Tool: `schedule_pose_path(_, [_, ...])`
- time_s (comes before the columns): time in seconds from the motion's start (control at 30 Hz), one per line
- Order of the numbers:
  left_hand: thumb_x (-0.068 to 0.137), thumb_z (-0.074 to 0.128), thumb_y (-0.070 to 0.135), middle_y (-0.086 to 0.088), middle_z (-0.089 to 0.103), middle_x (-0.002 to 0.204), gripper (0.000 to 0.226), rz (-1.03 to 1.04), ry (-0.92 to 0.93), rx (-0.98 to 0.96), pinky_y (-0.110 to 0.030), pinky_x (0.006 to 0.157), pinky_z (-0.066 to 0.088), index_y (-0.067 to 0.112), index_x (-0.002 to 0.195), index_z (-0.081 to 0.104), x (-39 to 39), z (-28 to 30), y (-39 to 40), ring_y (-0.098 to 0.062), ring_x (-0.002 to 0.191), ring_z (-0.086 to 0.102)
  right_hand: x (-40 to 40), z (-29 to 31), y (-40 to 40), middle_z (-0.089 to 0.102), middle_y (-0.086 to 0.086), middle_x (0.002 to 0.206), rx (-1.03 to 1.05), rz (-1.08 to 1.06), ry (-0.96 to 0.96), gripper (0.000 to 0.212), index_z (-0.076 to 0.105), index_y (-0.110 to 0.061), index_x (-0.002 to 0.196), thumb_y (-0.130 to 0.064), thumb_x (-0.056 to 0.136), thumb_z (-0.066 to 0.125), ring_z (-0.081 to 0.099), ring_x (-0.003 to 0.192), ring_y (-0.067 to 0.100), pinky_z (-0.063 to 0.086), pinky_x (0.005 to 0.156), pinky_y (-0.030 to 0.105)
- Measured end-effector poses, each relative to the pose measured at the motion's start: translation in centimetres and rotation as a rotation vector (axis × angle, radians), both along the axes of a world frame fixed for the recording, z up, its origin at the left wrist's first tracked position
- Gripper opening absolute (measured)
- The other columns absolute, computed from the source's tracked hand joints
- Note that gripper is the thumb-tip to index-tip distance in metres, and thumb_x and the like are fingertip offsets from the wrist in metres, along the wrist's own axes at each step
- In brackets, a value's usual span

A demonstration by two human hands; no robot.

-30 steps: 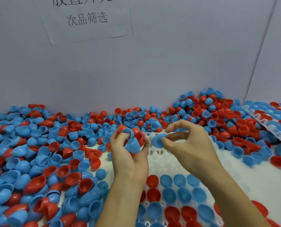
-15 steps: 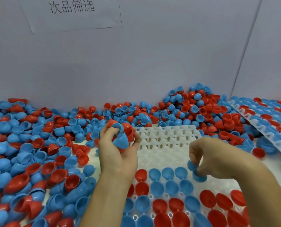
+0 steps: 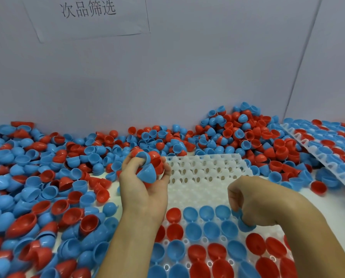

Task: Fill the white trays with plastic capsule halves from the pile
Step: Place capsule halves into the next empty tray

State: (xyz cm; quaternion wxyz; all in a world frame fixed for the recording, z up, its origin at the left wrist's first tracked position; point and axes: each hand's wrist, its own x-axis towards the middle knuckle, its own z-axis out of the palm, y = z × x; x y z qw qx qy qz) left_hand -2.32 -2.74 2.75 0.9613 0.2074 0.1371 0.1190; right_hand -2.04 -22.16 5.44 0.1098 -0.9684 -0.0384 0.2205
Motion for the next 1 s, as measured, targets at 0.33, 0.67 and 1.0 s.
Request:
schedule_pose_path(0.33, [0.087,0.058,0.004,-0.017,0.057,0.116,0.043,-0.003,0.001,-0.025,-0.031,0.066,0.057,0.010,0.129,0.058,-0.1,0.2,-0.1,-0.026,0.094,0.059,-0.2,0.5,-0.5,0.071,-0.008,0.085,0.099,-0.071,-0.078,0.028,0.064,-0.022,0.080,0.003,0.079,0.075,0.067,0.080,0.009,0.059,0.071,0.024])
schedule_pose_path(0.67, [0.087,0.058,0.003,-0.015,0.059,0.111,0.028,-0.020,-0.005,-0.013,-0.032,0.064,0.057,0.015,0.112,0.061,0.0,-0.1,-0.1,-0.023,0.088,0.060,0.0,0.2,0.0,0.072,-0.004,0.085,0.096,-0.087,-0.054,0.025,0.064,-0.019,0.076,0.003,0.079,0.077,0.069,0.085,0.012,0.060,0.079,0.029])
schedule_pose_path(1.0, [0.091,0.055,0.000,-0.018,0.060,0.104,0.020,-0.106,0.050,0.127,-0.033,0.054,0.055,0.012,0.106,0.060,0.2,-0.2,-0.6,-0.024,0.083,0.058,0.6,-0.3,0.7,0.068,-0.013,0.083,0.343,0.037,-0.492,0.021,0.064,-0.035,0.091,-0.015,0.089,0.070,0.064,0.076,0.002,0.055,0.065,0.018])
